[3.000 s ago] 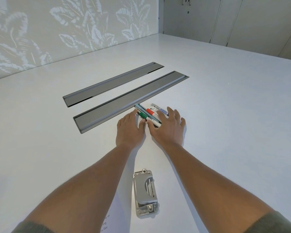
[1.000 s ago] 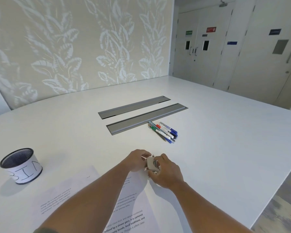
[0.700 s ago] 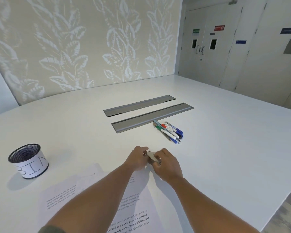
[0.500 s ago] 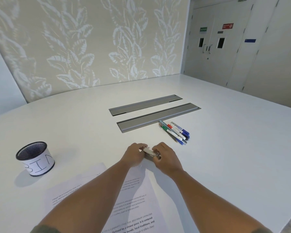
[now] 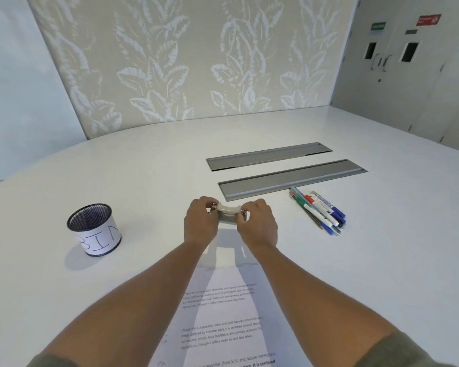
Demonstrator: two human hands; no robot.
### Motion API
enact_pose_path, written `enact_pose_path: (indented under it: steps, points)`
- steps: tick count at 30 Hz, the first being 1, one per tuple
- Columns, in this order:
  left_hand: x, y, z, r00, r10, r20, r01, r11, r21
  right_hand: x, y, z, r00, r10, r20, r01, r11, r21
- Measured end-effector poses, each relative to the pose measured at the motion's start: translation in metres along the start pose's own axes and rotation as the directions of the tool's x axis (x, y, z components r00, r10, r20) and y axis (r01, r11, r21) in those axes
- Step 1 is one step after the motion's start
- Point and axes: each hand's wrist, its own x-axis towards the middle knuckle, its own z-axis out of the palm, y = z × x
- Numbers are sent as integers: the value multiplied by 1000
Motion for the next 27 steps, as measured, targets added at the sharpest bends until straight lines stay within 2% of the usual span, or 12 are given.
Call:
enact_pose_path:
  steps: [4, 9, 19, 27]
  points:
    - [11, -12, -10, 997, -20, -69, 20, 1000, -2, 9, -16, 22, 999, 50, 17, -51, 996, 78]
    - [29, -36, -16, 981, -116, -155, 121, 992, 26, 26, -31, 53, 994, 44, 97, -57, 989, 137]
    - [33, -55, -19, 956, -221, -192, 237, 969, 67, 33, -34, 80, 990, -1, 144, -12, 996, 84]
    - [33, -72, -16, 947, -286, -146, 300, 950, 86, 25, -29, 90, 974, 9, 226, -33, 994, 103]
